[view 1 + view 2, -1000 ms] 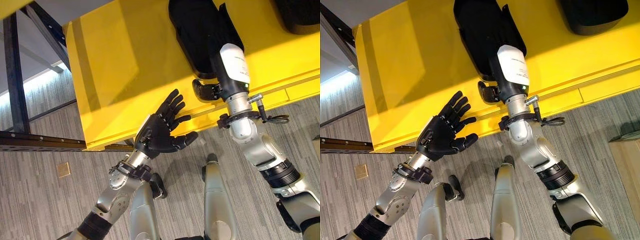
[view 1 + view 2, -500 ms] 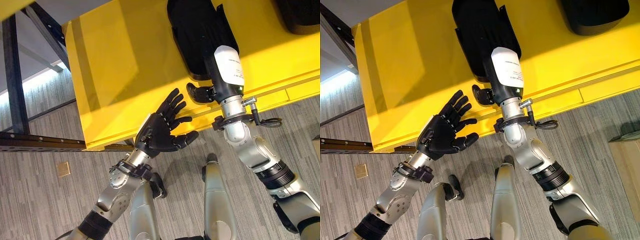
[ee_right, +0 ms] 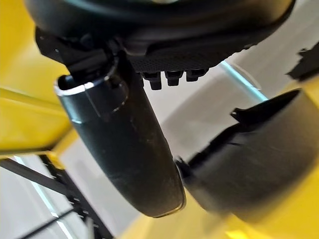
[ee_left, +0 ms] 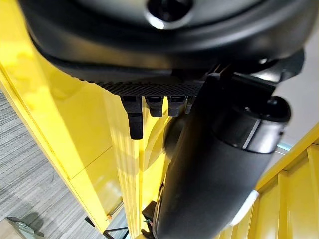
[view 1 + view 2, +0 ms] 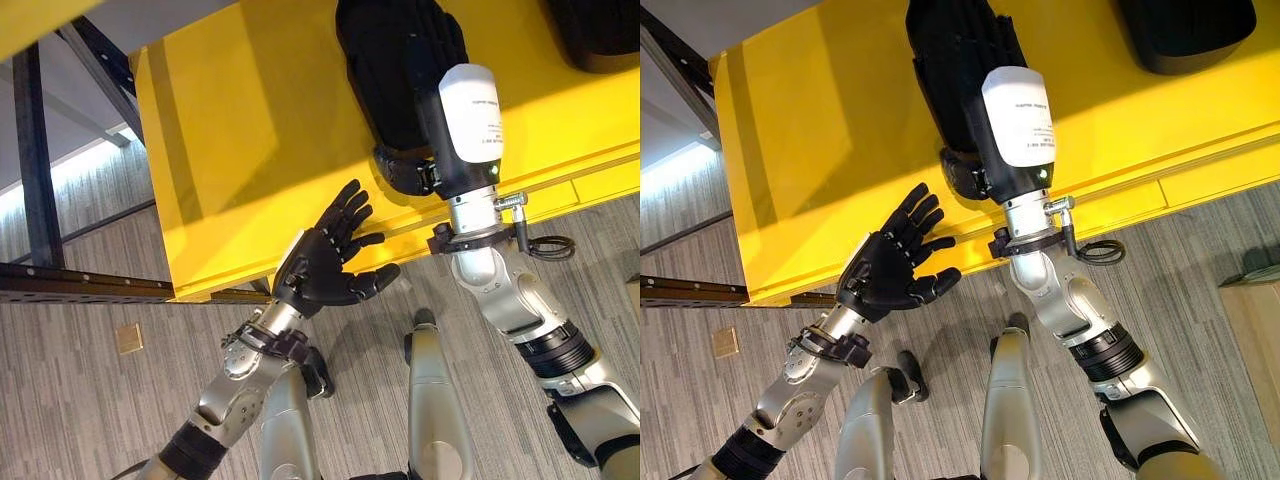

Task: Move parts from the plastic box to the shelf.

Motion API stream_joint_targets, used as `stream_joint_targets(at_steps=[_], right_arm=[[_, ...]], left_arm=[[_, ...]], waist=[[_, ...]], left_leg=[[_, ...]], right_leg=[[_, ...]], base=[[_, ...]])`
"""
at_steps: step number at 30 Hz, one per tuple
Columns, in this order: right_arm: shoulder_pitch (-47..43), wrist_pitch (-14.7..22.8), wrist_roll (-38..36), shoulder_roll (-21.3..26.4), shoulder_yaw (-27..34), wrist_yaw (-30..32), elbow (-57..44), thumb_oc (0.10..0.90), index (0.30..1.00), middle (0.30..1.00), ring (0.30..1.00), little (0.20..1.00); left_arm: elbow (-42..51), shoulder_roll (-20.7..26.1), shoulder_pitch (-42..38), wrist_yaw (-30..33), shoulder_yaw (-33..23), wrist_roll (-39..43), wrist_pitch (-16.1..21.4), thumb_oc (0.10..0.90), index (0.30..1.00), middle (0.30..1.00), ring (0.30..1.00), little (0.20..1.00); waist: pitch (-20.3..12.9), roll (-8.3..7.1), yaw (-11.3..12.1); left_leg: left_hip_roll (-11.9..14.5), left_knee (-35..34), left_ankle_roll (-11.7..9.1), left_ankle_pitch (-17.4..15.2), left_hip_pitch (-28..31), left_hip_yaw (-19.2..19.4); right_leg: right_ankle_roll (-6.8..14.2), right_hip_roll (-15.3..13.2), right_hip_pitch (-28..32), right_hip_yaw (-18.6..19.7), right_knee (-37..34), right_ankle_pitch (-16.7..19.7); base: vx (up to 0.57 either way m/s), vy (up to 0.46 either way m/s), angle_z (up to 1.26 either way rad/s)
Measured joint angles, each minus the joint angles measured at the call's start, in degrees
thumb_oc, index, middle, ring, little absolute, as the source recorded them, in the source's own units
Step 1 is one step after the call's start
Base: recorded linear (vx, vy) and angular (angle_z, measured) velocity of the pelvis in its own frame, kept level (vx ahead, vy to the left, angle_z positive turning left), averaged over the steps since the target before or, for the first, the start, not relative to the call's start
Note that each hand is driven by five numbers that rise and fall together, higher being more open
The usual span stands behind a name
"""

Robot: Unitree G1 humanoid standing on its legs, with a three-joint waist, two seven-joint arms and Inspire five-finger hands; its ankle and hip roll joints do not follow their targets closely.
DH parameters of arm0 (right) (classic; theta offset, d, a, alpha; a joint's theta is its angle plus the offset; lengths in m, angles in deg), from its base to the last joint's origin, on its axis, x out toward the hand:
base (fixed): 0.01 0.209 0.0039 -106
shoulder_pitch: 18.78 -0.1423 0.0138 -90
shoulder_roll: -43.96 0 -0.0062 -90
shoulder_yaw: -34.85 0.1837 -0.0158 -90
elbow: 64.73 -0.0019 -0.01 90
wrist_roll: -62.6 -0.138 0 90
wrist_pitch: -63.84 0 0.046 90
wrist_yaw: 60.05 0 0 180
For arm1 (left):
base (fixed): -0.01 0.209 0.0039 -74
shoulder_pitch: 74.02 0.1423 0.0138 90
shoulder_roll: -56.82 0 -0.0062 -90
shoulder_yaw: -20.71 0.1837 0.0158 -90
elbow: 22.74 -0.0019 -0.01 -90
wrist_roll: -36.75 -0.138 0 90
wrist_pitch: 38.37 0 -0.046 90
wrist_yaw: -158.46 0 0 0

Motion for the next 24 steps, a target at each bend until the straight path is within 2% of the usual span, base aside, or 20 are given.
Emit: stream_joint_targets(at_steps=[4,6,9,12,18,20,24], right_arm=[[0.02,6.03,-0.07,-0.28,0.2,1.93,-3.87,0.9,1.0,1.0,1.0,1.0],[0.25,9.51,-0.62,-1.64,1.13,2.79,-6.87,0.9,1.0,1.0,1.0,1.0],[0.6,12.34,-2.26,-3.94,2.13,4.59,-10.55,0.9,1.0,1.0,1.0,1.0],[1.07,13.52,-2.84,-4.49,3.08,6.3,-12.84,0.9,1.0,1.0,1.0,1.0],[2.66,12.05,-4.34,-4.46,4.22,8.52,-12.78,0.9,1.0,1.0,1.0,1.0],[5.84,8.88,-4.27,-4.54,6.26,10.86,-12.95,0.9,1.0,1.0,1.0,1.0],[14.56,5.46,-7.3,-4.41,12.32,11.87,-12.97,0.9,1.0,1.0,1.0,1.0]], left_arm=[[-0.01,-0.52,0.28,0.0,0.01,0.0,0.04,0.9,1.0,1.0,1.0,1.0],[-0.01,-2.24,0.47,0.29,0.07,0.0,0.1,0.9,1.0,1.0,1.0,1.0],[-0.01,-2.21,0.51,0.31,0.2,-0.01,0.19,0.9,1.0,1.0,1.0,1.0],[-0.01,-2.17,0.51,0.42,0.16,-0.01,0.22,0.9,1.0,1.0,1.0,1.0],[0.0,-2.2,0.56,0.44,0.14,-0.01,0.28,0.9,1.0,1.0,1.0,1.0],[0.05,-2.46,0.62,0.44,-0.01,0.0,0.55,0.9,1.0,1.0,1.0,1.0],[0.26,-3.78,2.65,0.33,-0.87,0.0,1.53,0.9,1.0,1.0,1.0,1.0]], waist=[[0.0,0.3,0.01],[-0.03,0.65,0.0],[-0.05,0.68,-0.06],[-0.06,0.7,-0.15],[-0.07,0.71,-0.31],[-0.07,0.72,-0.41],[-0.07,0.71,-1.11]], left_leg=[[-0.08,-0.44,-0.07,0.07,0.75,0.31],[-0.13,-0.62,-0.16,0.16,0.94,0.33],[-0.21,-1.36,-0.32,0.49,1.61,0.57],[-0.29,-1.75,-0.26,0.77,1.74,0.56],[-0.34,-1.9,-0.27,0.78,1.74,0.65],[-0.47,-2.29,-0.2,0.74,1.79,0.95],[-0.65,-3.46,-0.1,0.65,2.63,2.02]], right_leg=[[0.12,0.0,0.43,0.22,-0.04,-0.04],[0.16,0.0,0.51,0.25,-0.05,-0.04],[0.08,0.0,0.76,0.39,-0.09,-0.19],[-0.2,0.0,0.76,0.38,-0.13,-0.35],[-0.21,0.0,0.69,0.46,-0.34,-0.35],[-0.11,0.0,0.66,0.74,-0.84,-0.28],[0.56,0.0,0.98,1.44,-2.27,0.44]], base=[[0.01,0.013,-0.01],[0.0,0.0,0.0],[0.0,0.0,0.0],[0.0,0.0,0.0],[0.01,0.033,0.0],[0.03,0.072,-0.03],[0.05,0.084,-0.1]])
